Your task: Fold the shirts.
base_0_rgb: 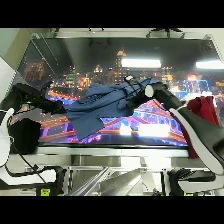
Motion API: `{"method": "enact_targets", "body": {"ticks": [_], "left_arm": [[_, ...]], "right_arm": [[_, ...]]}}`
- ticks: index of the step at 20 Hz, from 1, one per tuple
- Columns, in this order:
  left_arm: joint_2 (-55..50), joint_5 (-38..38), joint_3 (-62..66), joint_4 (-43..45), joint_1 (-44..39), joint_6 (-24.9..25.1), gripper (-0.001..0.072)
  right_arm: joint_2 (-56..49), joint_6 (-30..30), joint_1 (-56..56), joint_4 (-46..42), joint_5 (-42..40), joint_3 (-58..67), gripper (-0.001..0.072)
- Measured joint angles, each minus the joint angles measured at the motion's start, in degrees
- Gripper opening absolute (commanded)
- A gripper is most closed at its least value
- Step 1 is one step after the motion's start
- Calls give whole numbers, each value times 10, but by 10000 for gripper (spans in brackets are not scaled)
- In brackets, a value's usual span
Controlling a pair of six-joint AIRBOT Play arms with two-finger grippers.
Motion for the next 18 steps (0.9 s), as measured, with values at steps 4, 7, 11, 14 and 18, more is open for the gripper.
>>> {"method": "enact_targets", "body": {"ticks": [4, 7, 11, 14, 18], "left_arm": [[108, 59, 35, -200, 58, 54, 11], [217, 81, 138, -331, 108, 68, 11], [330, 31, 328, -388, 157, 48, 11], [366, -19, 438, -368, 195, 22, 10], [329, -29, 502, -351, 208, 2, 10]], "right_arm": [[173, 46, -52, 3, 31, 22, 21], [347, 59, -95, 7, 11, 63, 21], [517, 58, -120, 6, -48, 134, 21], [562, 41, -125, 4, -64, 180, 20], [508, 24, -127, 5, -48, 205, 21]]}}
